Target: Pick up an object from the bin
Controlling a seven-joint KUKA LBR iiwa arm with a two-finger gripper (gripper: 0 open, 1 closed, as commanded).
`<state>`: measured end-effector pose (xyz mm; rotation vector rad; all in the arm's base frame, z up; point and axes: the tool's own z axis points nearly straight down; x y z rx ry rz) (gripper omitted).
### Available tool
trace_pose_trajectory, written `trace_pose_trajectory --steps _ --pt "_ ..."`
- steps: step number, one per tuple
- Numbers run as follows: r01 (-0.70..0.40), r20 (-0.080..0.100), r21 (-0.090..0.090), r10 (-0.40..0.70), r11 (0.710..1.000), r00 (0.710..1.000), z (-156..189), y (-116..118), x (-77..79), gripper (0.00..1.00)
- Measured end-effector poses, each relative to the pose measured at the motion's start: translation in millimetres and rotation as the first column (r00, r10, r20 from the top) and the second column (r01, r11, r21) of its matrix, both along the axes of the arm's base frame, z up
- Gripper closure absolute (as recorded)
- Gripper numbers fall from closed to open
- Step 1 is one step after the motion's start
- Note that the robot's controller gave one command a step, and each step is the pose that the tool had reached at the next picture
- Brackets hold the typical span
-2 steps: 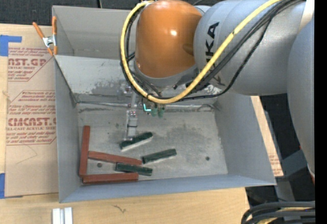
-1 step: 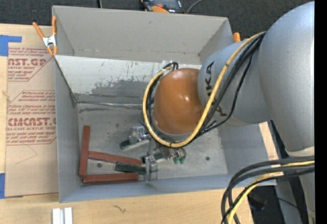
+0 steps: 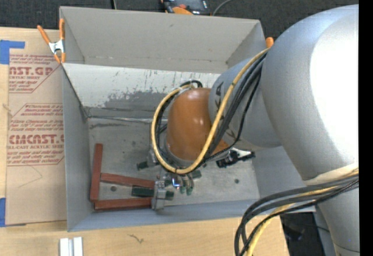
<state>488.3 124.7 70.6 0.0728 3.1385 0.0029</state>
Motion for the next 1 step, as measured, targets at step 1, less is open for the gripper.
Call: trace_pose_trajectory --steps 1 --pt "0.000 0.003 0.001 0.000 1.000 1.000 4.2 0.1 1.8 1.00"
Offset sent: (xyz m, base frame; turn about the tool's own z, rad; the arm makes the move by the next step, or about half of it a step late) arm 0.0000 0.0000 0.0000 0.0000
